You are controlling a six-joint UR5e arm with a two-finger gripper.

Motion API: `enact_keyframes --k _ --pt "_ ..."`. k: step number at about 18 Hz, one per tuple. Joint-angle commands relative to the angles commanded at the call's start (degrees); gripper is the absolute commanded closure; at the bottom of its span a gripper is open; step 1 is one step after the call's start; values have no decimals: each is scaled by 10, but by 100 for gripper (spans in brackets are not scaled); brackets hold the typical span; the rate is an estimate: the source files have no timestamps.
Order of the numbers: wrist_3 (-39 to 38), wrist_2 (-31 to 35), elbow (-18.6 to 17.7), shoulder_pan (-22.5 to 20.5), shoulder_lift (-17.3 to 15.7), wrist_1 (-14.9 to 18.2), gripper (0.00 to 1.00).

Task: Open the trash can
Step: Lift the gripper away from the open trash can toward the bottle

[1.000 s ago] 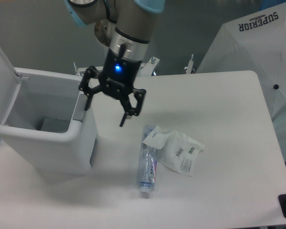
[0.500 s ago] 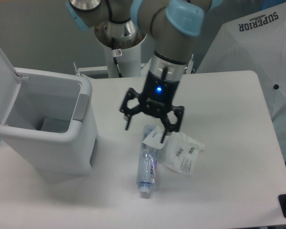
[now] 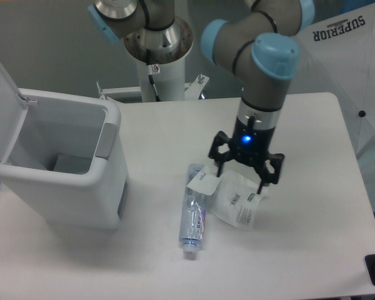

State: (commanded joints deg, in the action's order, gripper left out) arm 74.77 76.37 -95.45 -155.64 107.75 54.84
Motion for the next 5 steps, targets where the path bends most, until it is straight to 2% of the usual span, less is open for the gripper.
enact_keyframes --k 5 --pt "47 17 -4 -23 14 0 0"
